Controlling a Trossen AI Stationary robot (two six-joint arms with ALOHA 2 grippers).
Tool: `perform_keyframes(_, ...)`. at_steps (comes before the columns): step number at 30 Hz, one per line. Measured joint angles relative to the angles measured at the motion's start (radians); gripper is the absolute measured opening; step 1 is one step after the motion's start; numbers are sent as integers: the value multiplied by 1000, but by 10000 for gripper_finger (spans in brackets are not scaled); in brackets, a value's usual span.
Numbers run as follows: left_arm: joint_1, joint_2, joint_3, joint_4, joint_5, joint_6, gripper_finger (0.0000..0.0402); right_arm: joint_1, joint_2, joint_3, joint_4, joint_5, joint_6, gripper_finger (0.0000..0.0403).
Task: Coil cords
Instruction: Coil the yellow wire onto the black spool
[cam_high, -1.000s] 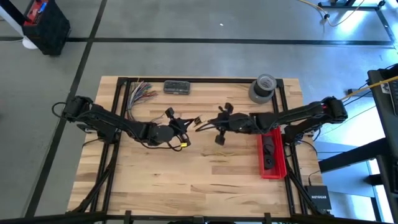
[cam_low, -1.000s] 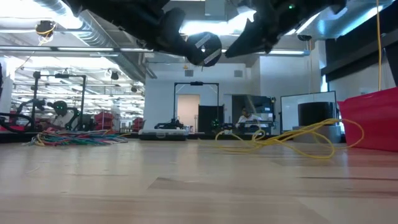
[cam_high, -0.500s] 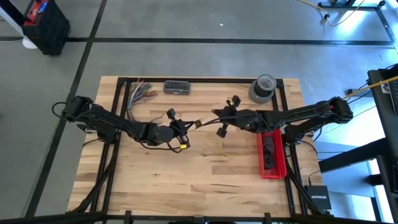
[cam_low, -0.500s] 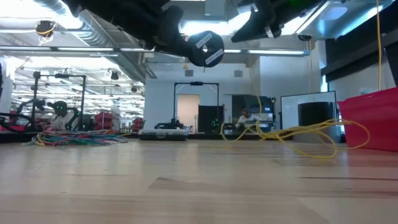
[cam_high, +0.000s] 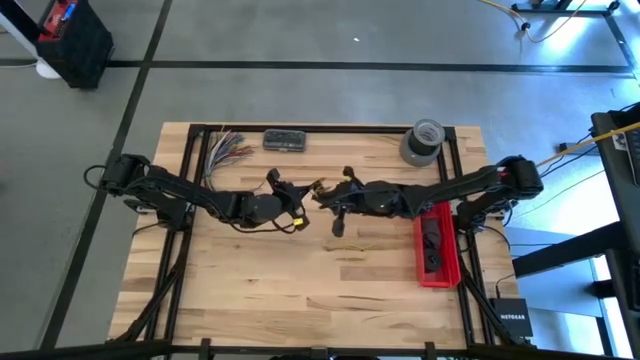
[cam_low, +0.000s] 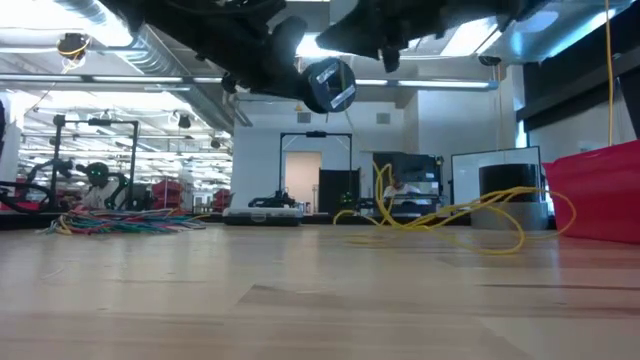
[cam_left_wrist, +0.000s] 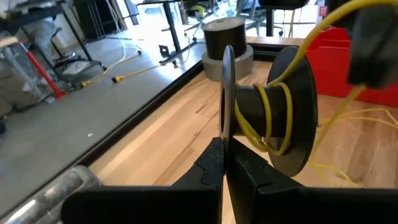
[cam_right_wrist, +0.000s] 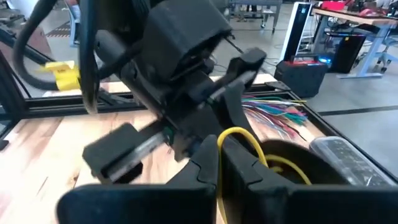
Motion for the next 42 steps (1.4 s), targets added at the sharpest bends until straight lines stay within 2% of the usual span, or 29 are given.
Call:
perform_keyframes(9,2,0,0,35,-1,-36,0,0,127,59,-24,-1,2,5)
perform_keyframes(14,0,-3,0,80,1,-1,0,25,138,60,-162,17,4,5)
perform_keyframes(19,-12,-37,-1,80,7,26,0,46,136,60,-302,98,0,5)
perform_keyframes(26,-56,-84,-3,17,5,49,0,77,120,65,-489,266,-5,5)
perform_keyframes(33,-68,-94,-2,-41,10,44,0,84,100,60,-477,297,-21,7)
perform_keyframes(38,-68,-101,2,-44,21,45,0,79,97,91,-513,297,-31,52)
perform_keyframes(42,-73,-100,2,-57,29,45,0,79,40,141,-683,267,-48,104)
